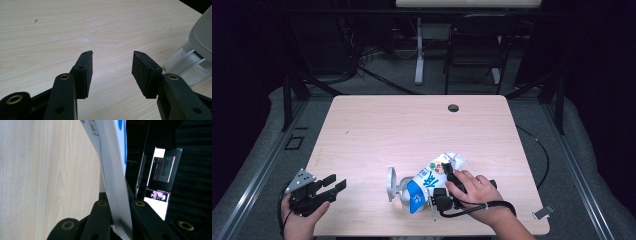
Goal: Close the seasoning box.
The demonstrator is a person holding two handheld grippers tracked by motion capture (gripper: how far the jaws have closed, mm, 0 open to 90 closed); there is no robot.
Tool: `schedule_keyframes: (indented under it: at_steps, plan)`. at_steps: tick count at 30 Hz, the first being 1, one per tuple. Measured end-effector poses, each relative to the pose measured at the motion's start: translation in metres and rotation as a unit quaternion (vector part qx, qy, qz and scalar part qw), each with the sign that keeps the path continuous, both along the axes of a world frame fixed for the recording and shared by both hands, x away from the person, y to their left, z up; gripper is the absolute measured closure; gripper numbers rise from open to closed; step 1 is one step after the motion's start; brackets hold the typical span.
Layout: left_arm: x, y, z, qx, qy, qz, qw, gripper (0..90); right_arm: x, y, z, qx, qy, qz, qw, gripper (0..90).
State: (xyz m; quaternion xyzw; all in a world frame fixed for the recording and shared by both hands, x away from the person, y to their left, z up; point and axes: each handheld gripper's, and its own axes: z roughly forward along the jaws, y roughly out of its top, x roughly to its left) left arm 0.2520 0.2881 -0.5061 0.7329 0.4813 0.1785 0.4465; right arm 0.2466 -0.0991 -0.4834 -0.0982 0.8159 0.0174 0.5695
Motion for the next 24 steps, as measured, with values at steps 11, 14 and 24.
schedule_keyframes:
  at_steps: [11,14,24]
  plan:
    - [0.0003,-0.0004,-0.0001,0.000,0.000,0.001,1.0000,51.6,-0.0006,-0.0014,-0.0016,0.048,0.018,-0.001,0.9987,89.3]
    - [0.0003,-0.0008,0.0005,0.001,0.001,0.000,1.0000,51.6,-0.0012,-0.0016,-0.0002,0.065,0.027,-0.003,0.9975,89.4]
    - [0.0005,-0.0007,0.0003,-0.001,0.001,0.001,1.0000,51.6,-0.0051,-0.0009,0.0019,0.088,0.040,-0.006,0.9953,89.4]
